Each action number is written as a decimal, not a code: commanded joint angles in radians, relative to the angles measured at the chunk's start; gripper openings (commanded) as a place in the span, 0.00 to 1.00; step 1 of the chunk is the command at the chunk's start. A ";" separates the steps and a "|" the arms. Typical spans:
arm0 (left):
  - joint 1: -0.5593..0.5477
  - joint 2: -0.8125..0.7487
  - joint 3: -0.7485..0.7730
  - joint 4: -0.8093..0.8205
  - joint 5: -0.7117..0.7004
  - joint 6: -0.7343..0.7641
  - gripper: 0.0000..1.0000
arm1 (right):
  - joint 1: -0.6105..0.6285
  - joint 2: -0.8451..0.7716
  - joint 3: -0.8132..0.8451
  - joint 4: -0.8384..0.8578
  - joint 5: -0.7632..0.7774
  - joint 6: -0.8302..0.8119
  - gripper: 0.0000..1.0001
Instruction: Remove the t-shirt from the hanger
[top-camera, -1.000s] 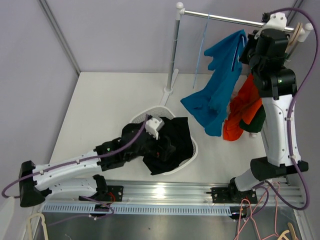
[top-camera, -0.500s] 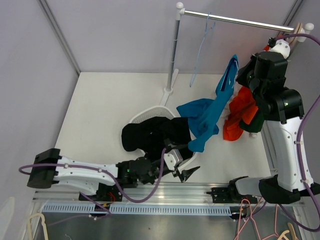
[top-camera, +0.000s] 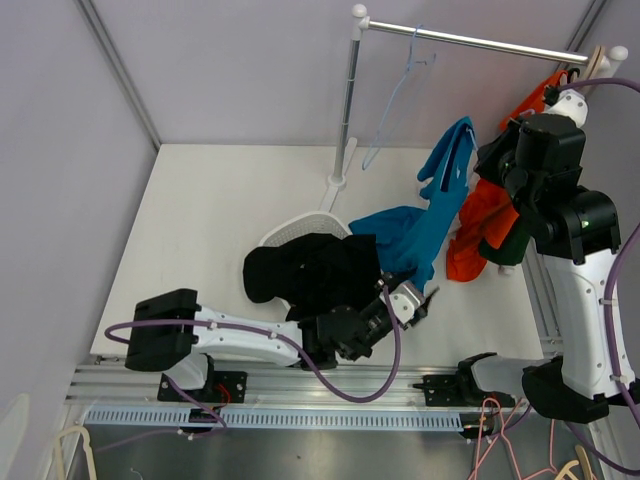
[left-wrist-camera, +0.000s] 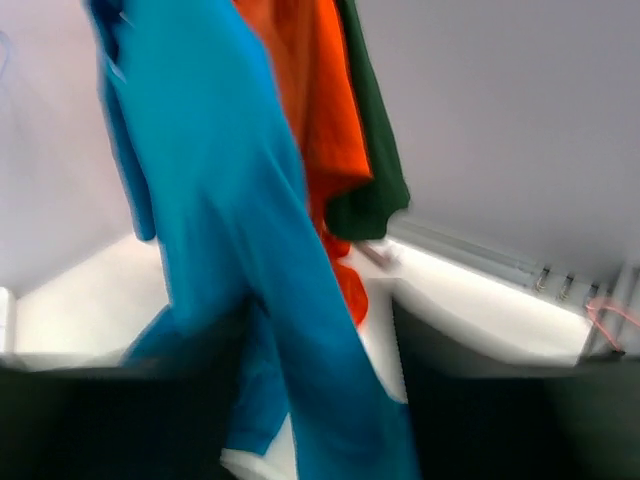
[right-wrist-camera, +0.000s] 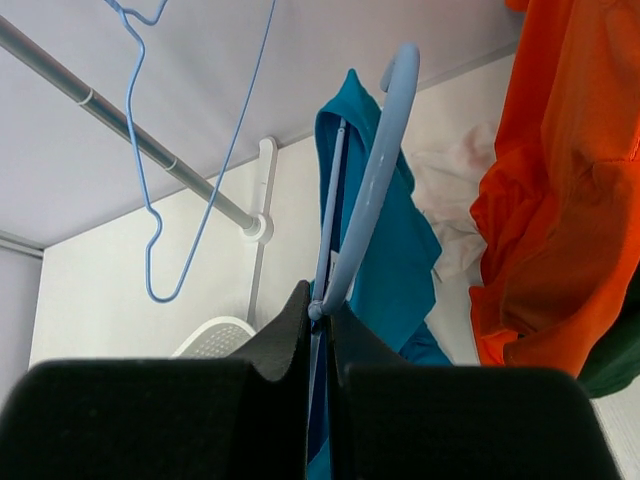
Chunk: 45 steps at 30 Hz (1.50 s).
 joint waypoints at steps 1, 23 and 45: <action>0.001 0.004 0.061 0.105 -0.081 0.082 0.33 | 0.007 -0.022 0.008 0.009 -0.010 0.032 0.00; -0.352 -0.035 -0.338 0.759 -0.095 0.463 0.01 | -0.355 0.396 0.519 -0.241 -0.437 0.026 0.00; 0.286 -0.297 0.574 -1.045 0.157 -0.314 0.01 | -0.240 -0.064 0.172 -0.130 -0.329 -0.034 0.00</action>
